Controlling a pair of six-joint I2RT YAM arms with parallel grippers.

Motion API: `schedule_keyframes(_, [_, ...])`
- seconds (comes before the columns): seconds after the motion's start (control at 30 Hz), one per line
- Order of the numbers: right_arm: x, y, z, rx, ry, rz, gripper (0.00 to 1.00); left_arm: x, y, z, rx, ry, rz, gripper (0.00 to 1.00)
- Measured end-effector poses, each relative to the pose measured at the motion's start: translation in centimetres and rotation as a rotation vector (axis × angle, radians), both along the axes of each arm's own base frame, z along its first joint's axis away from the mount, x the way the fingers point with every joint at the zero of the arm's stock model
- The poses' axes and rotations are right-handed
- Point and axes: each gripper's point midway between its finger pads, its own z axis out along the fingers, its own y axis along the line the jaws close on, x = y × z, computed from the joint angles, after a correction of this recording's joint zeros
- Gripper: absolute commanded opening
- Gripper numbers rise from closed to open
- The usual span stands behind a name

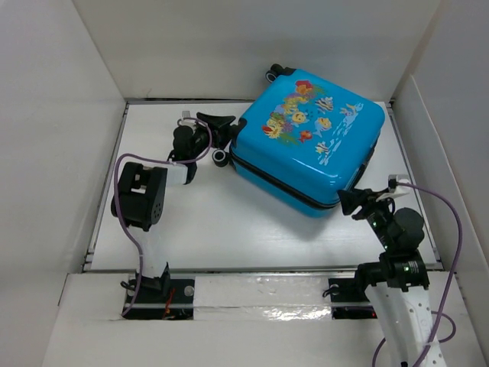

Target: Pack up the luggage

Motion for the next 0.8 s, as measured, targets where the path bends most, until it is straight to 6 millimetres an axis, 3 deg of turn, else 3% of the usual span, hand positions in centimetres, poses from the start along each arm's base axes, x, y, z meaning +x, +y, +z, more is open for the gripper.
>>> schedule_keyframes(0.17, [0.0,0.3,1.6,0.003,-0.023,0.019,0.59,0.3,0.0,-1.2,-0.024,0.010,-0.018,0.51])
schedule_keyframes(0.27, [0.0,0.2,2.2,0.002,-0.037,0.014,0.60,0.4,-0.1,-1.2,-0.025,-0.017,-0.022,0.77])
schedule_keyframes(0.3, [0.1,0.1,2.2,-0.001,-0.037,0.007,0.59,0.4,-0.1,-1.1,-0.020,-0.029,-0.023,0.97])
schedule_keyframes(0.33, [0.2,-0.1,2.1,-0.004,-0.037,-0.003,0.58,0.4,-0.1,-1.0,-0.010,-0.041,-0.023,0.99])
schedule_keyframes(0.47, [0.9,-0.7,1.6,-0.021,-0.015,-0.042,0.38,0.9,0.6,-1.1,0.047,-0.079,0.004,0.99])
schedule_keyframes(0.57, [1.3,-0.9,0.8,-0.027,0.015,-0.054,0.29,1.8,3.2,-1.0,0.144,-0.078,0.087,0.99])
schedule_keyframes(0.6, [1.2,-1.1,0.9,-0.027,0.010,-0.062,0.21,2.1,4.4,-0.6,0.177,-0.083,0.125,0.99])
schedule_keyframes(0.67, [0.9,-1.5,1.3,-0.028,-0.015,-0.087,0.16,2.5,7.6,1.7,0.249,-0.118,0.223,0.99])
schedule_keyframes(0.77, [0.2,-1.9,2.5,-0.023,-0.071,-0.108,0.03,1.8,11.5,7.3,0.323,-0.223,0.368,0.96])
schedule_keyframes(0.8, [0.0,-1.9,2.6,-0.022,-0.077,-0.107,0.00,1.1,12.2,9.5,0.338,-0.270,0.405,0.73])
